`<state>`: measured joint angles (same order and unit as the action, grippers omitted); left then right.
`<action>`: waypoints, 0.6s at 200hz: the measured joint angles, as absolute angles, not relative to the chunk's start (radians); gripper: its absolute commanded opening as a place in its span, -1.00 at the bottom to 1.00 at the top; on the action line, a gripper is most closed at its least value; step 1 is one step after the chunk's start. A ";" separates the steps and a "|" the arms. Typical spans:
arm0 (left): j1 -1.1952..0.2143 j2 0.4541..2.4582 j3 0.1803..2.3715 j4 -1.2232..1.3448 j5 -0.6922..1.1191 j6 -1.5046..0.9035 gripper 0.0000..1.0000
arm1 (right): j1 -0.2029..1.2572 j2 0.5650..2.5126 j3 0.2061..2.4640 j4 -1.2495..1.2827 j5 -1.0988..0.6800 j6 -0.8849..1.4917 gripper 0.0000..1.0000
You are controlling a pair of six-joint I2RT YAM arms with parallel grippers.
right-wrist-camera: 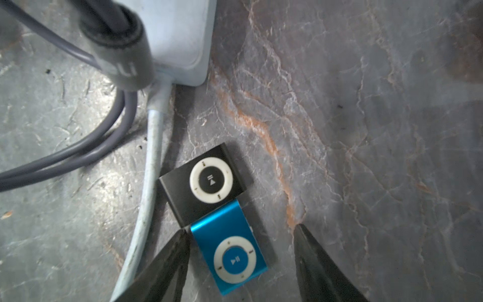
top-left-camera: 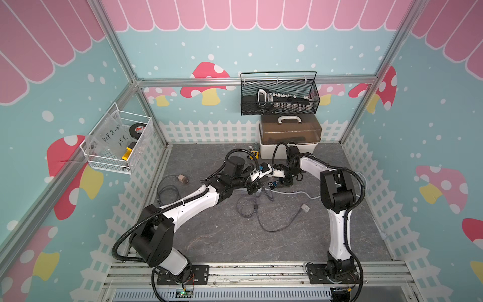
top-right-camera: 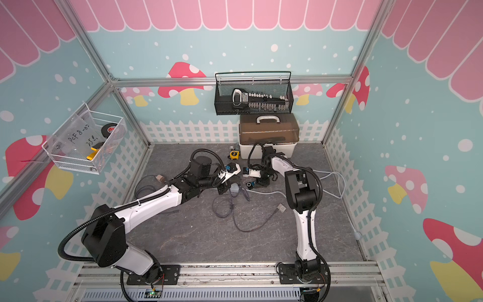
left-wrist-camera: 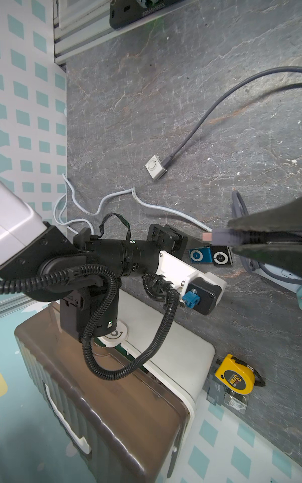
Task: Charge mp3
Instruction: Adjust the mp3 player at the center of the board.
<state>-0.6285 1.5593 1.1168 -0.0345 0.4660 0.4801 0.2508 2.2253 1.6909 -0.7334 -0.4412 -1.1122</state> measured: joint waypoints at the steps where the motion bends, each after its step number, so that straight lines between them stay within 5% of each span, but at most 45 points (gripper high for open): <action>1: -0.628 1.559 1.117 -0.035 0.466 0.480 -1.00 | 0.251 2.226 1.692 -0.733 -0.441 -1.112 0.17; 59: -0.627 1.540 1.117 -0.040 0.460 0.484 -1.00 | 0.251 2.237 1.705 -0.742 -0.417 -0.950 -0.22; 120: -0.622 1.529 1.093 -0.015 0.460 0.482 -1.00 | 0.264 2.230 1.704 -0.698 -0.323 -0.635 -0.12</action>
<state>-0.6220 1.5291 1.0927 -0.0151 0.4603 0.4824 0.2638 2.2295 1.7042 -0.6983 -0.3225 -0.6346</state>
